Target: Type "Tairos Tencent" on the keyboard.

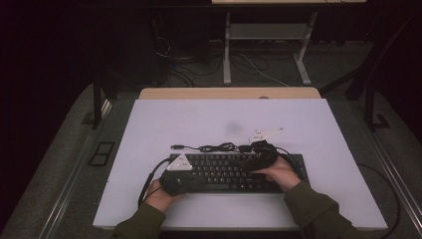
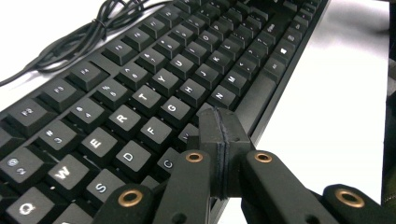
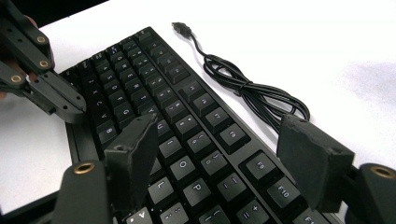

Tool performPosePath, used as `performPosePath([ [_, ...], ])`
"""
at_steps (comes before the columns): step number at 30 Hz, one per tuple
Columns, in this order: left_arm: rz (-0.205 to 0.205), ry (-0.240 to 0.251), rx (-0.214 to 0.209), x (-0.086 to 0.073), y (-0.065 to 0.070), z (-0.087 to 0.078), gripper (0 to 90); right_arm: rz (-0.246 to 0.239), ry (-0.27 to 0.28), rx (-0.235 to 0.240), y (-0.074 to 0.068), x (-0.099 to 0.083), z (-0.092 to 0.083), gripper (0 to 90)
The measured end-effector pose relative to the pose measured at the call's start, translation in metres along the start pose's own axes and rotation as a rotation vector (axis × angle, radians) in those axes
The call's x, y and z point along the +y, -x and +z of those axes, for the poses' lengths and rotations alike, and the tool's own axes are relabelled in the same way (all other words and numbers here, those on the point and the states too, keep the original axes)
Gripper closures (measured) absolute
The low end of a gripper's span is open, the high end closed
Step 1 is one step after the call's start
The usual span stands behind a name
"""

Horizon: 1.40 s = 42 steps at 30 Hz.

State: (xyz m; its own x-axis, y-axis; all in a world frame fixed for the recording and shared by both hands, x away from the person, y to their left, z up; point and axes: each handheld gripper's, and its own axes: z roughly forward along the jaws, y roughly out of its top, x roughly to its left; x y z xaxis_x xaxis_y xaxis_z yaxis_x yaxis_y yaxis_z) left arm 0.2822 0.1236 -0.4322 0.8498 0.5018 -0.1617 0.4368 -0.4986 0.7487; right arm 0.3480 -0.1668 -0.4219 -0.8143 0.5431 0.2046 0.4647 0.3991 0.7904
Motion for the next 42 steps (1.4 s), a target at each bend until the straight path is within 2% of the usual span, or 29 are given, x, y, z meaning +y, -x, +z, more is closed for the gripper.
performPosePath([
  [6,0.007,-0.018,-0.022,-0.001,0.001,0.004,88.7,0.0,0.0,-0.001,0.0,0.0,0.0,29.3],
  [11,0.012,-0.017,-0.024,-0.002,0.001,0.005,88.7,-0.003,-0.002,0.0,0.0,0.0,0.0,29.2],
  [12,0.015,-0.03,-0.021,-0.002,0.001,0.006,88.7,-0.004,-0.002,0.001,0.0,0.0,0.0,29.2],
  [14,0.017,-0.026,-0.034,-0.003,0.0,0.007,88.7,-0.002,-0.004,0.001,-0.001,0.0,0.0,29.3],
  [20,0.013,-0.021,-0.028,-0.002,0.001,0.006,88.7,-0.003,0.001,-0.002,0.0,0.0,0.0,29.2],
  [25,0.003,0.005,-0.029,-0.001,0.0,0.002,88.4,-0.004,0.0,0.0,0.0,0.0,0.0,29.2],
  [35,-0.015,0.047,-0.01,0.001,-0.005,-0.006,76.5,0.002,-0.004,0.006,0.0,0.0,0.0,29.4],
  [42,-0.013,0.05,0.009,0.002,-0.008,-0.009,62.0,0.008,-0.01,0.013,0.0,0.0,-0.001,29.7],
])
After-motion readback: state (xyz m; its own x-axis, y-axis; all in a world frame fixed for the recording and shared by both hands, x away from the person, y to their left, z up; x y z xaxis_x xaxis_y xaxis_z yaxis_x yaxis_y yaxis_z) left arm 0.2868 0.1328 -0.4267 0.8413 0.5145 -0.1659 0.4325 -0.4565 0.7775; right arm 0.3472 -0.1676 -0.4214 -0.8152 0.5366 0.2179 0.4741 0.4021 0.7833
